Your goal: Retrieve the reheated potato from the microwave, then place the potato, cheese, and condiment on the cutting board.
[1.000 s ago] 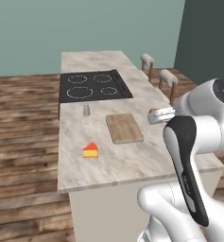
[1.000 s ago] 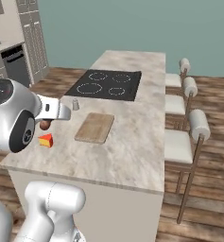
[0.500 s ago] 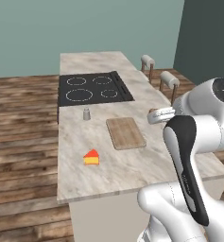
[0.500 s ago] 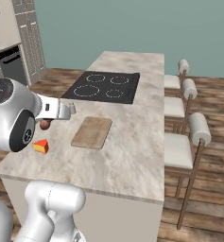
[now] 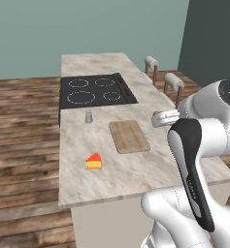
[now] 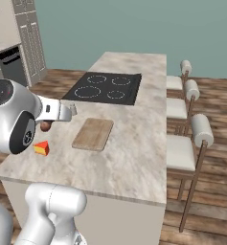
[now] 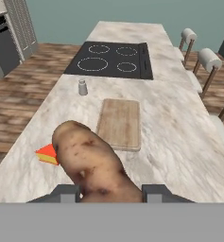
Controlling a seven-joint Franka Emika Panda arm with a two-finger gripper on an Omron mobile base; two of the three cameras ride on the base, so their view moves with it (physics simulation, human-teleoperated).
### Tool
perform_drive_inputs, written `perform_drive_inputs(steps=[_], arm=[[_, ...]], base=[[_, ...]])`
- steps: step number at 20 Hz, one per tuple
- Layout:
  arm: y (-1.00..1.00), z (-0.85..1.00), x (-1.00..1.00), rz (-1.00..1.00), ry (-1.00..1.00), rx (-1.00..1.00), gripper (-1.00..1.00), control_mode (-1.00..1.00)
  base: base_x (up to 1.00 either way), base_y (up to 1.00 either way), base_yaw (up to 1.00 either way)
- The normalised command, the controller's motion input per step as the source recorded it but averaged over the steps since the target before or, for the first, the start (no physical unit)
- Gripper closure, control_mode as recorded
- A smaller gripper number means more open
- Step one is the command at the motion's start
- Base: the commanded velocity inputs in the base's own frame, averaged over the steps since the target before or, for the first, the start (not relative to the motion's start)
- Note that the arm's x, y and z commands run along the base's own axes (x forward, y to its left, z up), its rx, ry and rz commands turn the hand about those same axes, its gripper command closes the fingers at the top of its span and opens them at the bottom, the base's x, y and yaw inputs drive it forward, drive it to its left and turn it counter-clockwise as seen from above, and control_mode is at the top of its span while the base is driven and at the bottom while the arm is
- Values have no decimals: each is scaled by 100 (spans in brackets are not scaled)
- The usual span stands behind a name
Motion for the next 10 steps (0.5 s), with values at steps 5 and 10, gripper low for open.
perform_drive_inputs(steps=[5, 10], arm=[[0, 0, 0, 0, 0, 0, 100, 100], [0, 0, 0, 0, 0, 0, 100, -100]], base=[[0, 0, 0], [0, 0, 0]])
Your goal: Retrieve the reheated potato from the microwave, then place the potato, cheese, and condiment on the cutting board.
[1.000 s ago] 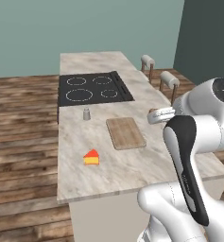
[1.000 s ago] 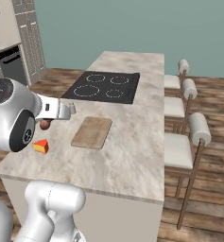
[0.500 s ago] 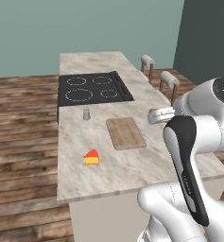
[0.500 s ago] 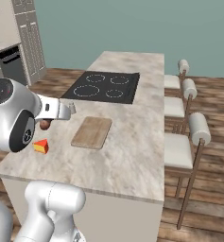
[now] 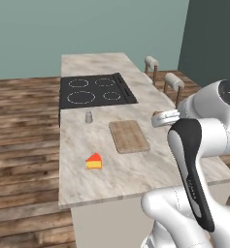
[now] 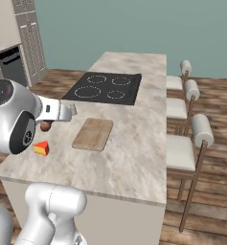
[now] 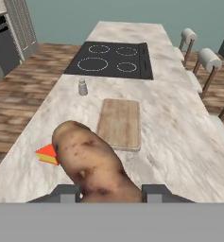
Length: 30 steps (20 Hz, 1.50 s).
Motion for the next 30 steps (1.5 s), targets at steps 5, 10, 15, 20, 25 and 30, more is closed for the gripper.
perform_drive_inputs(steps=[5, 10, 15, 20, 25, 30], arm=[[0, 0, 0, 0, 0, 0, 100, -100], [1, -2, 5, 0, 0, -1, 100, -100], [-3, -18, 31, 2, -8, 1, 100, -100], [-26, -21, 62, 20, 8, 11, 100, -100], [-22, -18, 70, 23, 25, 5, 100, -100], [-5, -5, 67, 8, 28, -9, 100, -100]], base=[[0, 0, 0], [0, 0, 0], [0, 0, 0], [0, 0, 0], [0, 0, 0], [0, 0, 0]])
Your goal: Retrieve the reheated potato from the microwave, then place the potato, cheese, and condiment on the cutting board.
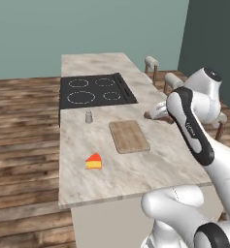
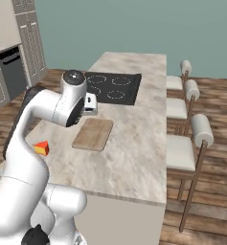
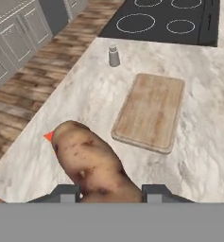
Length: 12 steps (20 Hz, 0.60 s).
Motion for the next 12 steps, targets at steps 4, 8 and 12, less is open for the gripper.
perform_drive_inputs(steps=[4, 8, 12], arm=[[6, -19, 61, 0, 0, -21, 100, -100], [2, -39, 58, 2, -18, -18, 100, -100], [0, -43, 50, 14, -28, -9, 100, -100]], base=[[0, 0, 0], [0, 0, 0], [0, 0, 0]])
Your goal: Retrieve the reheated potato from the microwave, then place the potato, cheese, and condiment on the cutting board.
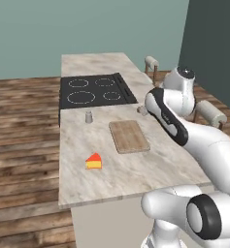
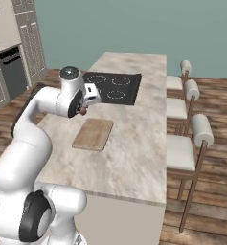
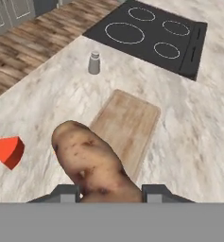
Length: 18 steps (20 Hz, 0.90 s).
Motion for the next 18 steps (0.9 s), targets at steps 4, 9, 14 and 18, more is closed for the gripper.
perform_drive_inputs(steps=[4, 9, 14, 18], arm=[[4, -31, 54, 17, -7, -14, 100, -100], [8, -16, 62, 12, 9, -19, 100, -100], [10, -12, 60, 11, 22, -21, 100, -100], [5, -24, 42, 17, 13, -10, 100, -100]], base=[[0, 0, 0], [0, 0, 0], [0, 0, 0], [0, 0, 0]])
